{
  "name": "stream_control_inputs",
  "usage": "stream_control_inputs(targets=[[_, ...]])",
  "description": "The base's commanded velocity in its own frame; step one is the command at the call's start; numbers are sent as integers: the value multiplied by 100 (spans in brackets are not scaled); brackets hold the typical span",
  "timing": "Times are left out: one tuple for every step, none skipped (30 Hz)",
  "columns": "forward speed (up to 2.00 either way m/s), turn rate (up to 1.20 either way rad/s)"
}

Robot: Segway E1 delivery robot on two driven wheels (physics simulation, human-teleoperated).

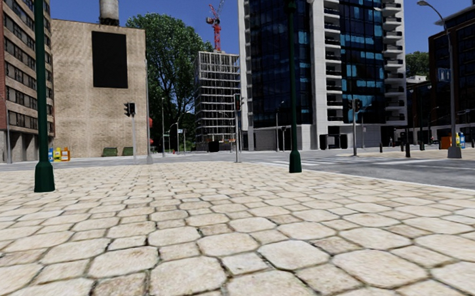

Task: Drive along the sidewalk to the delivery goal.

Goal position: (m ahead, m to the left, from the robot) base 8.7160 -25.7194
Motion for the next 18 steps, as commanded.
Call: stream_control_inputs(targets=[[200,0],[200,0],[200,0],[200,0],[200,0],[200,0],[200,0],[200,0],[200,0],[200,0],[200,0],[200,0],[200,0],[200,0],[200,0],[200,0],[200,0],[200,0]])
